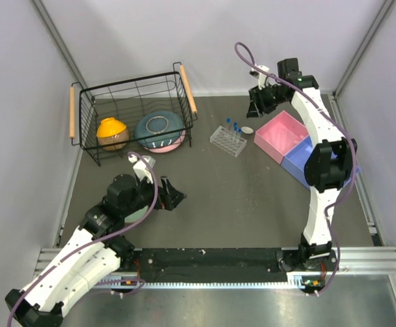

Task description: Organize the chemistry lab equipment

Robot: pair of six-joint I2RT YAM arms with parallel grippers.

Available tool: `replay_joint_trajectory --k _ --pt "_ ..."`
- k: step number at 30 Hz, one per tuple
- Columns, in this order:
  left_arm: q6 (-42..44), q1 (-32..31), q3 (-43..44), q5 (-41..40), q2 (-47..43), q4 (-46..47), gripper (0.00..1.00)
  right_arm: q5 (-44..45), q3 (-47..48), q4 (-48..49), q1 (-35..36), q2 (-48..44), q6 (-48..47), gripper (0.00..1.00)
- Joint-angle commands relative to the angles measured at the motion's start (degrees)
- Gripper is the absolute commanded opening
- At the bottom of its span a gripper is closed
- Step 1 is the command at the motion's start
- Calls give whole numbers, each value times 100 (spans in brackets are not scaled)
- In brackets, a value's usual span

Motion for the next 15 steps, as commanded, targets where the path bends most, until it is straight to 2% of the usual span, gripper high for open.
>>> replay_joint_trajectory --k 1,15 --pt "-16 21 -105 64 25 408 99 14 543 -8 136 360 -20 48" --pt "142 21 -237 12 165 566 99 189 1079 -17 303 1256 -64 51"
